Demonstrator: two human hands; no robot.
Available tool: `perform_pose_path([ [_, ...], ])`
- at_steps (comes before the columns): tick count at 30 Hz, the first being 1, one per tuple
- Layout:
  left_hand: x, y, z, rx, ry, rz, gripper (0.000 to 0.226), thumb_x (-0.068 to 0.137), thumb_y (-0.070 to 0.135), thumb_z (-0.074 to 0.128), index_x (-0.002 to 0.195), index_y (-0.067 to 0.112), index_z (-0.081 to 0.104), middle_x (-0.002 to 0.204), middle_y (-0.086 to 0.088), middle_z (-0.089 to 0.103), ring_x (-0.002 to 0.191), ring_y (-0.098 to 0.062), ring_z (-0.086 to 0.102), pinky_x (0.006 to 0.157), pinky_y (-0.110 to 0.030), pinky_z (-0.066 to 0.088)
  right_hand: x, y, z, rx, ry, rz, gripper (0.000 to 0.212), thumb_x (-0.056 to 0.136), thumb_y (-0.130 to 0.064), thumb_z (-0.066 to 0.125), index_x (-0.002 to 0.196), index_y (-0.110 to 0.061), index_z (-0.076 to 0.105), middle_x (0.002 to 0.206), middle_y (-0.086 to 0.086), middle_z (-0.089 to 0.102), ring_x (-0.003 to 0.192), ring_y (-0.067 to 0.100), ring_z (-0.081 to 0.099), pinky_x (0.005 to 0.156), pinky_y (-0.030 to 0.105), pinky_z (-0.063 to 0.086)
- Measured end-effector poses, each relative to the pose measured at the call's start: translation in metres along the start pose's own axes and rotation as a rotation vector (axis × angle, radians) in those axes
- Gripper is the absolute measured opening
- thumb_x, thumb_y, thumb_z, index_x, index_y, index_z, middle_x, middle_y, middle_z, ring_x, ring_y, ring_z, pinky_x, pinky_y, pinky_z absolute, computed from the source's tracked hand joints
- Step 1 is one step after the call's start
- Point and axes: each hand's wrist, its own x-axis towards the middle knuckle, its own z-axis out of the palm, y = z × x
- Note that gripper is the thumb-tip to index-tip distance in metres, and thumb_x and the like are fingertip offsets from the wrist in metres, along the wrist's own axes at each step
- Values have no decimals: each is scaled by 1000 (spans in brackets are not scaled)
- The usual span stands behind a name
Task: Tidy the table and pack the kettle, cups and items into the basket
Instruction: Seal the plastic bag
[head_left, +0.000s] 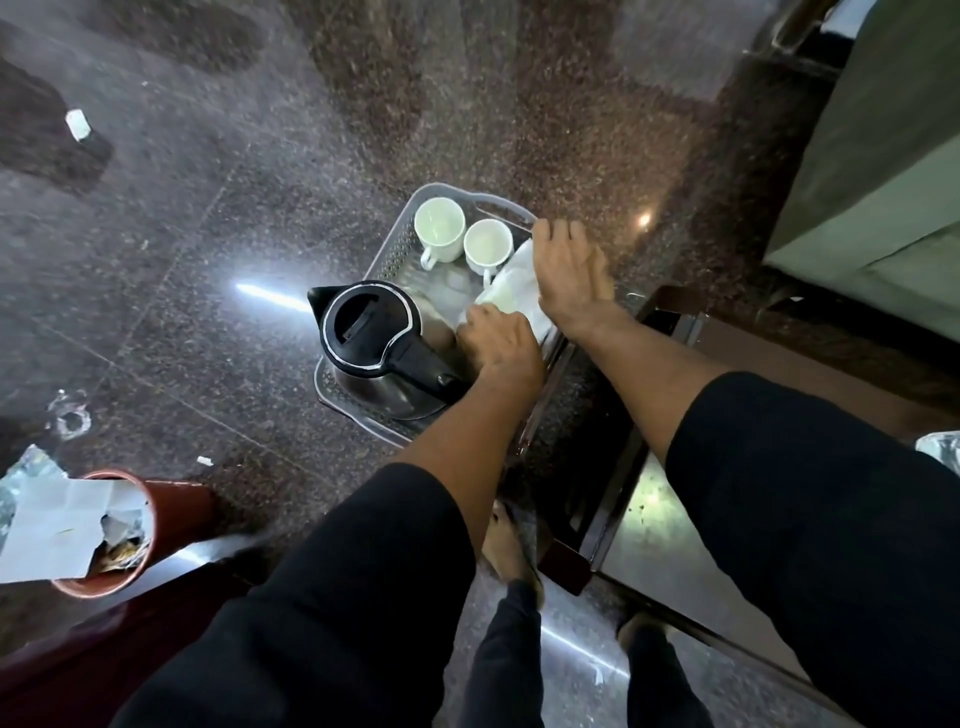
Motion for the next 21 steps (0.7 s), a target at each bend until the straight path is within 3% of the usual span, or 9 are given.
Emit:
perform_pose_path([
  [2,1,0,4,53,44,37,38,98,32,56,134,21,62,136,-8,48,128,-26,44,97,-38,41,3,0,4,1,2,-86,37,89,4,58,123,-9,49,121,15,56,110,30,58,85,35,51],
  [5,8,2,12,-9,2,48,48,98,30,59,143,14,53,141,-10,41,130,-26,47,101,-35,44,5,-2,9,14,-165,-217,38,92,7,54,127,-7,53,128,16,55,119,34,58,93,42,52],
  [9,12,7,21,-74,-92,129,44,105,23,46,147,8,44,143,-14,43,130,-29,47,97,-36,43,-3,-4,12,83,-296,-136,43,93,-5,59,135,-14,56,135,14,54,120,34,61,91,45,56],
  [12,14,9,17,-101,-145,86,52,104,20,54,150,7,34,143,-17,35,135,-36,43,102,-41,49,-3,-8,10,50,-331,-121,43,96,-14,62,137,-13,53,137,15,52,122,34,61,93,46,57],
  [15,14,8,15,-168,-152,6,50,104,24,57,149,7,42,146,-13,40,140,-33,43,108,-46,48,0,-9,7,62,-393,-101,49,92,-6,65,140,-10,53,141,16,49,126,35,58,99,44,53],
  [21,1,7,11,-109,-12,37,35,108,32,48,134,14,63,136,-10,58,131,-29,46,104,-36,41,-2,-2,-2,232,-456,-90,47,89,-2,66,135,-9,61,137,15,60,127,32,59,99,36,49],
])
